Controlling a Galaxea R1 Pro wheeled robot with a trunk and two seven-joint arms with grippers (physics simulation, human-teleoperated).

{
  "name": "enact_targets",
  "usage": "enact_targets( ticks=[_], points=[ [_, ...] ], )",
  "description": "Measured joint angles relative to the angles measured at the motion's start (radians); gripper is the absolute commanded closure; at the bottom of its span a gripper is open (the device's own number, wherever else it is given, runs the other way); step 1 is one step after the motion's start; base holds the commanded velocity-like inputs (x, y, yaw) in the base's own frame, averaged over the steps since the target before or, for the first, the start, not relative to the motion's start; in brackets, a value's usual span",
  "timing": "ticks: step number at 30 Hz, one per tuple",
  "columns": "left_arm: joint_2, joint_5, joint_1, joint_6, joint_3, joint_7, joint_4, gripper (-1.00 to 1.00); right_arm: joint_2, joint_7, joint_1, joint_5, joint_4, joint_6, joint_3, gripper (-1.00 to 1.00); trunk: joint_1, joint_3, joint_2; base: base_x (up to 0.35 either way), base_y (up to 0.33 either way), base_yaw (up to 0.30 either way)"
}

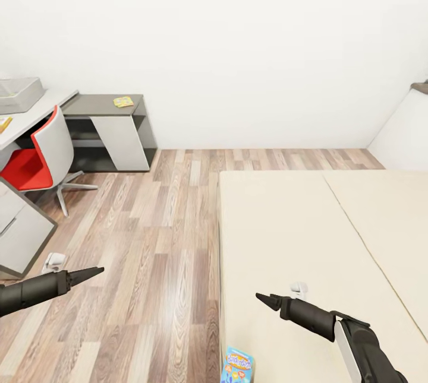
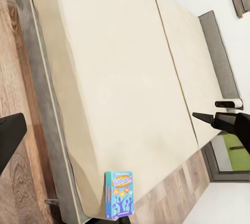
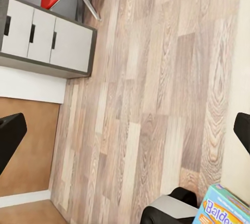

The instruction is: Put all the toys in the child's room - the three board games (two on the bed and one on the table), the two jigsaw puzzles on the table, and the tennis ball on the table - inside the toy box on the table in the child's room.

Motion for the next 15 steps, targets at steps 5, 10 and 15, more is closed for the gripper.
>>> enact_targets(
  ticks=[5,10,15],
  points=[
    [0.000,0.001,0.000,0.000,0.001,0.000,0.000,-1.00,0.000,-0.001,0.000,0.000,0.000,-0.001,0.000,-1.00,0.000,0.008,0.000,0.000,0.000,0.000],
    [0.000,0.001,0.000,0.000,0.001,0.000,0.000,-1.00,0.000,-0.001,0.000,0.000,0.000,-0.001,0.001,-1.00,0.000,0.017,0.000,0.000,0.000,0.000],
    [0.000,0.001,0.000,-0.001,0.001,0.000,0.000,-1.00,0.000,-0.001,-0.001,0.000,0.000,0.000,0.001,-1.00,0.000,0.025,0.000,0.000,0.000,0.000]
  ],
)
